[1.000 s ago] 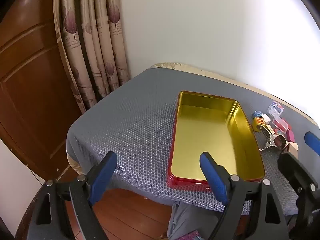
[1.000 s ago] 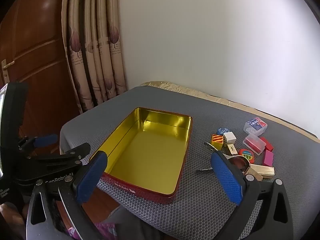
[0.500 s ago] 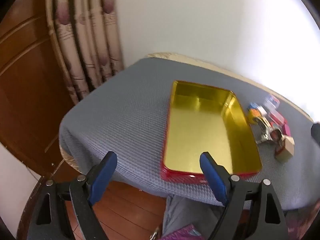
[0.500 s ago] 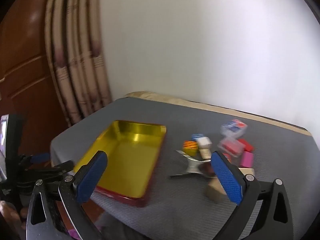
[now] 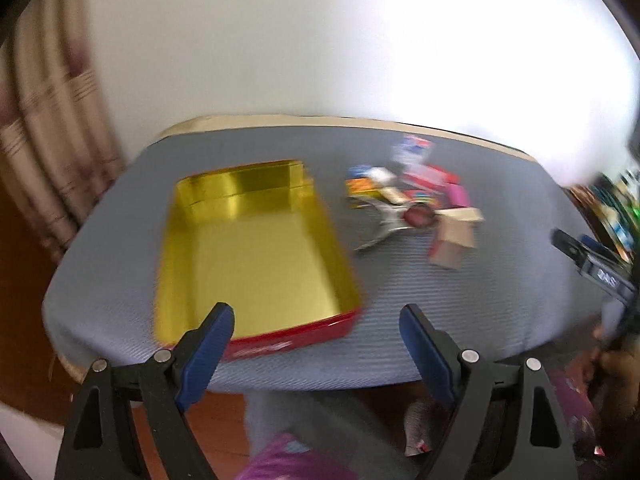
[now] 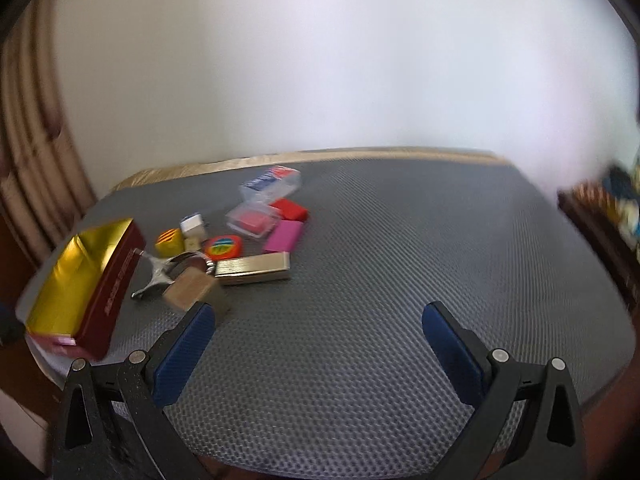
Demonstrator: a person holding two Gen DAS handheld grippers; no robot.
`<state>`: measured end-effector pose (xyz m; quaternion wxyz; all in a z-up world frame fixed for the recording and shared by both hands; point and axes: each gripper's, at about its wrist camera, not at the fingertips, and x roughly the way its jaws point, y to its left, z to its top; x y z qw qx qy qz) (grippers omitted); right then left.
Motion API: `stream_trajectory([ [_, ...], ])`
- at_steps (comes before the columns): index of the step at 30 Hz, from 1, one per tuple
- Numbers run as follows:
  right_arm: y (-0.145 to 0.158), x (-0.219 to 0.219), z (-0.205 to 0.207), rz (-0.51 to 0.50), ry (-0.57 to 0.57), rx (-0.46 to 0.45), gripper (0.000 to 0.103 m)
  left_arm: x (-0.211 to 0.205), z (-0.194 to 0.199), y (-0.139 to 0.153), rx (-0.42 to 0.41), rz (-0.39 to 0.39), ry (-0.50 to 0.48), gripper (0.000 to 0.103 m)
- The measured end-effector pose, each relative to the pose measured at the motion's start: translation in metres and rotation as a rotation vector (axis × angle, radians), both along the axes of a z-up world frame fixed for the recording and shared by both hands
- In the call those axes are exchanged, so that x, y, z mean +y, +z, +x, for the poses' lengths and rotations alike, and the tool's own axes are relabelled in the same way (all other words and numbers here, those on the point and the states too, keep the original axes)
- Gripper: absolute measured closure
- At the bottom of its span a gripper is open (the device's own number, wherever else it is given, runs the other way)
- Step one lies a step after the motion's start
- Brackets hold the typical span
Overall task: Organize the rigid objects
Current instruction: 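Move both tools toward the scattered items beside the tin, then grasp the beige cosmetic box with the left tool while the right grasps the gold bar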
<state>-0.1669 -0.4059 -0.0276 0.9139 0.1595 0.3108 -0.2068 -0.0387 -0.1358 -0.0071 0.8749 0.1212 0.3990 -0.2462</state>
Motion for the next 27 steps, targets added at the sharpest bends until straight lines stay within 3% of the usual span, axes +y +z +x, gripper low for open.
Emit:
stream_trajectory([
  [2,0.003,-0.011,-0.003,0.035,-0.020,-0.015,0.000,-0.021,0.004,0.001,0.015,0.006,-0.050,0.016],
  [7,0.013,-0.014,-0.007,0.014,-0.021,-0.039,0.000,-0.086,0.029,-0.010,0.169,-0.034,-0.154,0.016],
  [14,0.008,-0.030,-0.007,0.089,-0.008,-0.050,0.000,-0.154,0.052,-0.039,0.216,0.065,-0.218,0.016],
  [27,-0.009,-0.040,0.005,0.203,0.027,-0.007,0.000,-0.190,0.063,-0.063,0.258,0.164,-0.295,0.016],
])
